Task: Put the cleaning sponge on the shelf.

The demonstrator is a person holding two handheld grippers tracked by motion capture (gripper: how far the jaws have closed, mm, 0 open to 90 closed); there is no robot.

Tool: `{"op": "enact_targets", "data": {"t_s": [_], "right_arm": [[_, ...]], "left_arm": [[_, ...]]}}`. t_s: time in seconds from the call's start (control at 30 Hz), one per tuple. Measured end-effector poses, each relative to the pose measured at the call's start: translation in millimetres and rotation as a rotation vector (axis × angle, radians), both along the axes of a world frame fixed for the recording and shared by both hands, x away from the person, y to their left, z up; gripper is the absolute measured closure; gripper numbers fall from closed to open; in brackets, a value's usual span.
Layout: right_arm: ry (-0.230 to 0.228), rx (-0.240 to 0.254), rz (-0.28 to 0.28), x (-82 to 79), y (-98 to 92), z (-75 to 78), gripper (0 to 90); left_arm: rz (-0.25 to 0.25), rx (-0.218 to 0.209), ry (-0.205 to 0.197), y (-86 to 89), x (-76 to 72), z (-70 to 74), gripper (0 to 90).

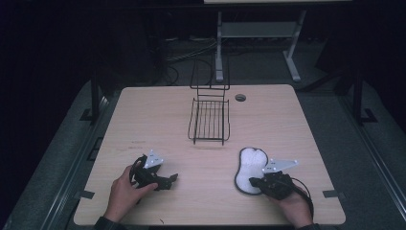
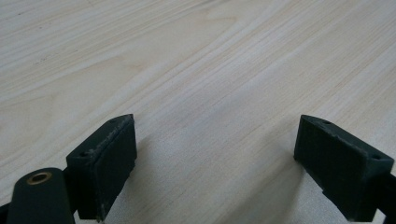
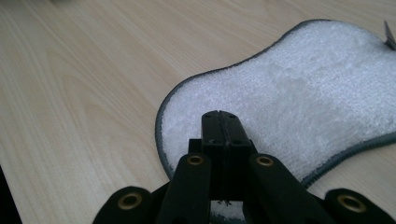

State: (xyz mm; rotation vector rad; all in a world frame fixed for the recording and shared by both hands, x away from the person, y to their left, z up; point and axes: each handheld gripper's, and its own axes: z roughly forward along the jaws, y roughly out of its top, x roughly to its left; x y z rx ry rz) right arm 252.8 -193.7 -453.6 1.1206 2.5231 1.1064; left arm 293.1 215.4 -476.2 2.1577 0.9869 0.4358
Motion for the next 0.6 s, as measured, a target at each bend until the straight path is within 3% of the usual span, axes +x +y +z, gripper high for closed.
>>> {"op": "enact_targets", "data": {"t_s": [0.6], "right_arm": [[0.014,-0.013,-0.103,3.6,-36.3,1.3,89.7]], "left_arm": [[0.0,0.0,0.0,0.0,0.0,0.0,12.3]]}}
